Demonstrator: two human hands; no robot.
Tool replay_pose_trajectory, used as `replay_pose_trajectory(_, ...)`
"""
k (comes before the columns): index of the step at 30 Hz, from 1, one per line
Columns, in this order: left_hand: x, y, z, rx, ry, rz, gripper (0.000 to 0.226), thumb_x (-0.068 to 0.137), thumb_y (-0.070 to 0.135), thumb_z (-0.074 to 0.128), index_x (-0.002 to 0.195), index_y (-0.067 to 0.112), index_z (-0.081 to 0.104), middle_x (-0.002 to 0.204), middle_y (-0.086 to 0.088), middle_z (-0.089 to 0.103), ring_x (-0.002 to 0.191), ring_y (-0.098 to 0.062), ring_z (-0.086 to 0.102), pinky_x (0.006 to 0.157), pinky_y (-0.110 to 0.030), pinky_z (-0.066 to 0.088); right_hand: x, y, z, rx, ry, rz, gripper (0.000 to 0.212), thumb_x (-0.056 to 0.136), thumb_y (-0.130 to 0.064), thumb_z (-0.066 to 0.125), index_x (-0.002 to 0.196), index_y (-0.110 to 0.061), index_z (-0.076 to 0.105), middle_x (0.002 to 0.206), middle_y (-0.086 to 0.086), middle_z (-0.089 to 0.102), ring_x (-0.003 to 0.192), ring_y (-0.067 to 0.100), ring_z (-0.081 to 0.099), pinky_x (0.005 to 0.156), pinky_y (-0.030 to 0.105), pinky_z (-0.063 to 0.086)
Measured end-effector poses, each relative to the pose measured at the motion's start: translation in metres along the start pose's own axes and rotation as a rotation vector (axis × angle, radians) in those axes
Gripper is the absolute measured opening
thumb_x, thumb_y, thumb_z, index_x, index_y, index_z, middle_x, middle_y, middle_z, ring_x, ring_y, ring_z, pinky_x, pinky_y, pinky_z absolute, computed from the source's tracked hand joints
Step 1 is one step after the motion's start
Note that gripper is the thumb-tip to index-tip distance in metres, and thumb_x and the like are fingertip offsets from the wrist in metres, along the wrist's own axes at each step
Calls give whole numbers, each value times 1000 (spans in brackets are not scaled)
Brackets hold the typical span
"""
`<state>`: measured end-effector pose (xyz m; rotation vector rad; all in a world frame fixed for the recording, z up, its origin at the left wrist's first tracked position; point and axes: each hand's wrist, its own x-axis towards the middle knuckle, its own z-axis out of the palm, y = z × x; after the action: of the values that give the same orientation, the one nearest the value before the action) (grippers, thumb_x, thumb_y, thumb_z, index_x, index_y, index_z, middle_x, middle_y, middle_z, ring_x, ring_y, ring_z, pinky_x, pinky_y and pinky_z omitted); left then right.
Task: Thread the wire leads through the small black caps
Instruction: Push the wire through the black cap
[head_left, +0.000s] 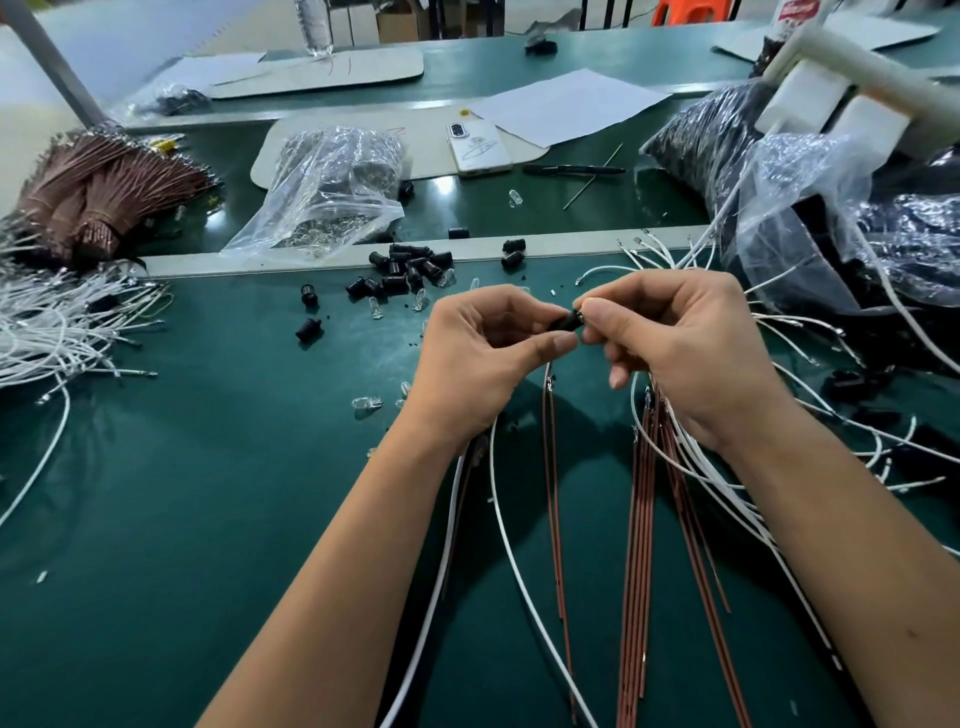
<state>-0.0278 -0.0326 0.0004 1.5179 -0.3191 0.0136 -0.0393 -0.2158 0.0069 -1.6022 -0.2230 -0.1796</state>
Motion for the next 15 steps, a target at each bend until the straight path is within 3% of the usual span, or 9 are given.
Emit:
replay_pose_trajectory(6,-1,-2,3,-27,-2,-20,15,77,-5,81,86,5,75,86,-17,75,79,-18,68,81,-29,58,0,-1,-1,10,5,38,11,92,-4,75,82,-9,78,65,9,69,50,14,56,43,22,49)
replay_pose_trajectory(11,-1,-1,4,-94,-11,-53,15,78,-5,79,87,6,75,84,-9,77,77,-13,70,73,-22,55,0,-4,-3,198,-49,95,12,83,-18,75,84,-7,77,67,8,68,53,12,56,45,20,48)
replay_pose_trajectory(15,-2,0,6,-111,7,-96,14,79,-6,79,87,5,75,84,-10,76,73,-12,68,70,-19,52,-2,-2,1,11,24,-19,6,92,-7,74,87,-5,76,66,6,69,52,14,56,45,23,52)
